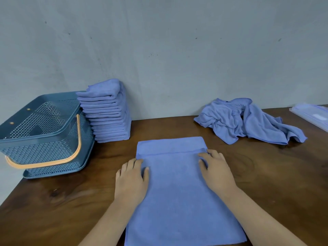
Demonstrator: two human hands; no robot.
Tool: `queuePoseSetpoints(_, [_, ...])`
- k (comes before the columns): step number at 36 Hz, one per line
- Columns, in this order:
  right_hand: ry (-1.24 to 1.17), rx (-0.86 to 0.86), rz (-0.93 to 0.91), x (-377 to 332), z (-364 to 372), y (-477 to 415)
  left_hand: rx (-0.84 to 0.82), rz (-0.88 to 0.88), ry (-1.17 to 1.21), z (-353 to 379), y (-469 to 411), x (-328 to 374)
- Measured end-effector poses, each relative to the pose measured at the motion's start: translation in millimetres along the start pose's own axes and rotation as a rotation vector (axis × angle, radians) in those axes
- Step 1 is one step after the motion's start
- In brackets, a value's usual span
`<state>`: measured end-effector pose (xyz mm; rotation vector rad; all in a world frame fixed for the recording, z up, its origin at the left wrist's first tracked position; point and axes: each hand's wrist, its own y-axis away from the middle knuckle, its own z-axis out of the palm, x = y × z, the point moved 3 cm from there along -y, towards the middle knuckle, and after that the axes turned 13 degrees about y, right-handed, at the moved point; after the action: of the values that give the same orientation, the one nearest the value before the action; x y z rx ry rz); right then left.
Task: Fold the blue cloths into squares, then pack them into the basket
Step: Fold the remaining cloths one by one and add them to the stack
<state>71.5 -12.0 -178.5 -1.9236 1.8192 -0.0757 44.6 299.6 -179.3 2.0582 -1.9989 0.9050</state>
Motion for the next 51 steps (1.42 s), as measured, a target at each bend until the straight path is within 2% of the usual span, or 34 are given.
queuePoseSetpoints(5, [-0.015,-0.039,-0.012,2.7,-2.5,24.2,0.034,0.033,-0.020,-8.2,29.9,0.3])
queuePoseSetpoints(9, [-0.127,-0.064,0.040,1.5,-11.4,25.5,-0.041,-0.026,0.030,-13.0,29.6,2.6])
queuePoseSetpoints(12, [-0.267,-0.025,0.117,-3.6,-27.9,27.2,-0.050,-0.054,0.148,-21.4,29.7,8.0])
queuePoseSetpoints(16, [-0.361,0.064,0.188,-6.6,-44.8,20.8,0.046,-0.047,0.396,-41.6,24.9,18.4])
queuePoseSetpoints(19, [-0.367,0.062,0.209,-8.3,-49.4,4.9,0.083,-0.024,0.452,-50.6,8.8,21.9])
queuePoseSetpoints(22, [-0.297,-0.002,0.210,-8.7,-44.6,-21.2,0.043,-0.033,0.389,-47.7,-18.6,20.0])
queuePoseSetpoints(26, [-0.125,-0.139,0.185,-4.5,-19.3,-47.0,-0.117,-0.056,0.130,-22.1,-48.6,8.5])
queuePoseSetpoints(30, [0.069,-0.124,0.174,-3.9,-0.2,-45.1,-0.071,-0.008,0.024,-6.1,-48.6,-2.1])
queuePoseSetpoints(36, [0.023,-0.093,0.171,5.5,7.7,-48.7,-0.050,0.014,0.002,-1.0,-57.1,-7.2])
queuePoseSetpoints(42, [0.013,-0.071,0.180,11.7,12.3,-54.8,0.022,0.015,0.151,-10.7,-68.5,-0.8])
queuePoseSetpoints(47, [0.031,-0.092,0.156,9.1,15.1,-52.9,-0.059,0.007,0.060,0.4,-69.9,-7.1])
queuePoseSetpoints(51, [0.002,-0.060,0.109,11.2,10.8,-59.1,-0.047,0.023,0.032,4.4,-71.4,-9.9])
